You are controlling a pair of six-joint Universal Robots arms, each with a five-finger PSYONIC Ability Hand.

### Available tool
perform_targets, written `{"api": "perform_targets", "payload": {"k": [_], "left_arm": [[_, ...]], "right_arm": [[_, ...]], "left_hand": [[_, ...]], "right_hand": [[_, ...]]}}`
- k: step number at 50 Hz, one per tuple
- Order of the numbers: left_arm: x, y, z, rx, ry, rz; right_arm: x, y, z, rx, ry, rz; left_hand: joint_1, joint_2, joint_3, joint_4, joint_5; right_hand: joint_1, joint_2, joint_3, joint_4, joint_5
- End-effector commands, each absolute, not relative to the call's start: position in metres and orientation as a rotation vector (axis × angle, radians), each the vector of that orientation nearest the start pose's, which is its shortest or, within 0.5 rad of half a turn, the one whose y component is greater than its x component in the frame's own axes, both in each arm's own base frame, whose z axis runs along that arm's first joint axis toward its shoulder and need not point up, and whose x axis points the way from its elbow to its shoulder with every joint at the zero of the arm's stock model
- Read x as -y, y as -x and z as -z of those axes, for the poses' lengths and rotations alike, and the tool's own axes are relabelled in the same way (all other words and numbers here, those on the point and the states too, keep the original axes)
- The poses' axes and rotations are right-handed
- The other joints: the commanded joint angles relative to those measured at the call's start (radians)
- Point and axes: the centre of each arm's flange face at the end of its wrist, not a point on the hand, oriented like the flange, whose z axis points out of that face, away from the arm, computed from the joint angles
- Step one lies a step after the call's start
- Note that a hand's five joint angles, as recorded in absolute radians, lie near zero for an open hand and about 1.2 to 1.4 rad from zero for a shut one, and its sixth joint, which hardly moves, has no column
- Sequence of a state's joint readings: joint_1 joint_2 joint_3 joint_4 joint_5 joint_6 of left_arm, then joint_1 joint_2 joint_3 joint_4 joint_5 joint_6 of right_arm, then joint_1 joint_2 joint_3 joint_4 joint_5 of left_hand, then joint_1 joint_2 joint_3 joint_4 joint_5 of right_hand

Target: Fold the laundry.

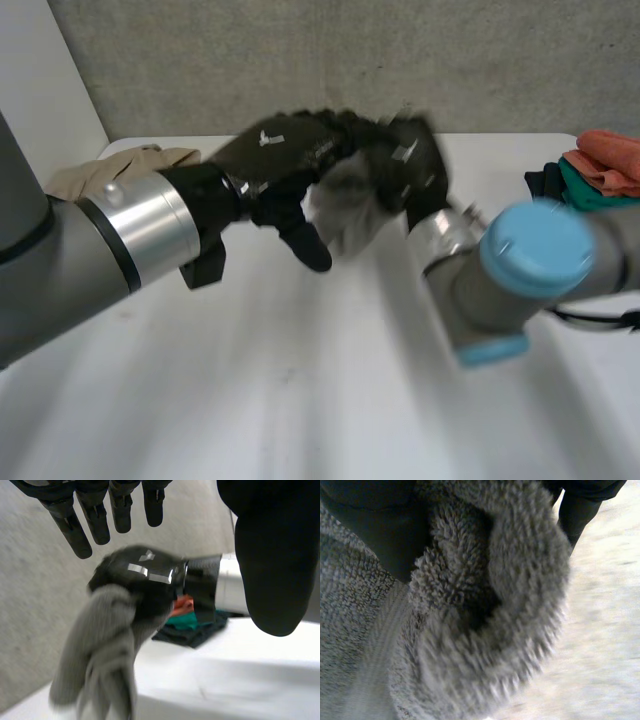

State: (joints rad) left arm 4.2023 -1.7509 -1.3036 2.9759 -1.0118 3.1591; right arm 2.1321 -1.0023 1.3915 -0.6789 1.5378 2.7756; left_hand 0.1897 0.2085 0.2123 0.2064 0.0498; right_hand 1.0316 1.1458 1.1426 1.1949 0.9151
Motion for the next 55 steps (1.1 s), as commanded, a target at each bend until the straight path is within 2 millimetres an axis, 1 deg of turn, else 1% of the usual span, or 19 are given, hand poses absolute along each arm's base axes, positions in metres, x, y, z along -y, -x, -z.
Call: {"api": "perform_targets", "payload": {"k": [1, 6, 7, 10, 11, 13, 14, 16, 19, 20, 24, 29, 34, 35, 37, 38, 44, 50, 55], "left_arm": [[0.206, 0.316, -0.352, 1.552, 0.849, -1.651], [0.207, 0.318, -0.357, 1.524, 0.823, -1.674], [0.206, 0.319, -0.355, 1.526, 0.826, -1.666], [0.205, 0.321, -0.348, 1.541, 0.835, -1.645], [0.204, 0.322, -0.345, 1.548, 0.837, -1.635], [0.204, 0.324, -0.339, 1.56, 0.839, -1.619], [0.203, 0.325, -0.334, 1.57, 0.844, -1.605], [0.202, 0.328, -0.325, 1.582, 0.851, -1.584], [0.202, 0.33, -0.319, 1.59, 0.856, -1.571], [0.202, 0.332, -0.314, 1.597, 0.858, -1.561], [0.201, 0.333, -0.302, 1.619, 0.862, -1.537], [0.201, 0.334, -0.294, 1.63, 0.864, -1.523], [0.202, 0.335, -0.298, 1.617, 0.869, -1.536], [0.202, 0.335, -0.301, 1.611, 0.868, -1.542], [0.201, 0.335, -0.304, 1.603, 0.869, -1.548], [0.2, 0.335, -0.306, 1.598, 0.872, -1.552], [0.191, 0.335, -0.318, 1.574, 0.883, -1.56], [0.182, 0.331, -0.324, 1.56, 0.881, -1.562], [0.177, 0.328, -0.326, 1.556, 0.881, -1.566]], "right_arm": [[0.378, -0.281, -0.306, -1.442, 0.495, 2.66], [0.426, -0.218, -0.334, -1.382, 0.355, 2.798], [0.443, -0.196, -0.335, -1.358, 0.329, 2.824], [0.468, -0.164, -0.331, -1.317, 0.32, 2.844], [0.485, -0.14, -0.323, -1.305, 0.319, 2.849], [0.499, -0.121, -0.312, -1.3, 0.328, 2.848], [0.513, -0.1, -0.299, -1.304, 0.333, 2.854], [0.525, -0.08, -0.28, -1.328, 0.341, 2.844], [0.542, -0.048, -0.231, -1.417, 0.381, 2.777], [0.546, -0.036, -0.201, -1.485, 0.418, 2.714], [0.545, -0.015, -0.139, -1.637, 0.483, 2.574], [0.535, 0.001, -0.105, -1.749, 0.561, 2.491], [0.53, 0.002, -0.116, -1.73, 0.608, 2.479], [0.53, 0.001, -0.125, -1.716, 0.607, 2.482], [0.529, 0.002, -0.137, -1.704, 0.586, 2.489], [0.528, 0.001, -0.142, -1.706, 0.562, 2.486], [0.508, 0.002, -0.189, -1.826, 0.325, 2.42], [0.482, 0.01, -0.212, -2.054, 0.252, 2.318], [0.451, 0.037, -0.223, -2.51, 0.315, 2.259]], "left_hand": [[-0.015, -0.034, -0.038, -0.032, -0.05], [-0.015, -0.034, -0.038, -0.032, -0.05], [-0.015, -0.034, -0.038, -0.032, -0.05], [-0.015, -0.034, -0.038, -0.032, -0.05], [-0.015, -0.034, -0.038, -0.032, -0.05], [-0.015, -0.034, -0.038, -0.032, -0.05], [-0.015, -0.034, -0.038, -0.032, -0.05], [-0.015, -0.034, -0.038, -0.032, -0.05], [-0.015, -0.034, -0.038, -0.032, -0.05], [-0.015, -0.034, -0.038, -0.032, -0.05], [-0.015, -0.034, -0.038, -0.032, -0.05], [-0.015, -0.034, -0.038, -0.032, -0.05], [-0.015, -0.034, -0.038, -0.032, -0.05], [-0.015, -0.034, -0.038, -0.032, -0.05], [-0.015, -0.034, -0.038, -0.032, -0.05], [-0.015, -0.034, -0.038, -0.032, -0.05], [-0.015, -0.034, -0.038, -0.032, -0.05], [-0.015, -0.034, -0.038, -0.032, -0.05], [-0.015, -0.034, -0.038, -0.032, -0.05]], "right_hand": [[0.365, 0.25, 0.254, 0.201, 0.307], [0.365, 0.25, 0.254, 0.201, 0.307], [0.365, 0.25, 0.254, 0.201, 0.307], [0.365, 0.25, 0.254, 0.201, 0.307], [0.365, 0.25, 0.254, 0.201, 0.307], [0.365, 0.25, 0.254, 0.201, 0.307], [0.365, 0.25, 0.254, 0.201, 0.307], [0.365, 0.25, 0.254, 0.201, 0.307], [0.365, 0.25, 0.254, 0.201, 0.307], [0.365, 0.25, 0.254, 0.201, 0.307], [0.365, 0.25, 0.254, 0.201, 0.307], [0.365, 0.25, 0.254, 0.201, 0.307], [0.365, 0.25, 0.254, 0.201, 0.307], [0.146, 0.032, 0.035, -0.017, 0.088], [-0.726, -0.84, -0.837, -0.889, -0.784], [-0.857, -0.971, -0.968, -1.02, -0.915], [-0.857, -0.971, -0.968, -1.02, -0.915], [-0.857, -0.971, -0.968, -1.02, -0.915], [-0.857, -0.971, -0.968, -1.02, -0.915]]}}
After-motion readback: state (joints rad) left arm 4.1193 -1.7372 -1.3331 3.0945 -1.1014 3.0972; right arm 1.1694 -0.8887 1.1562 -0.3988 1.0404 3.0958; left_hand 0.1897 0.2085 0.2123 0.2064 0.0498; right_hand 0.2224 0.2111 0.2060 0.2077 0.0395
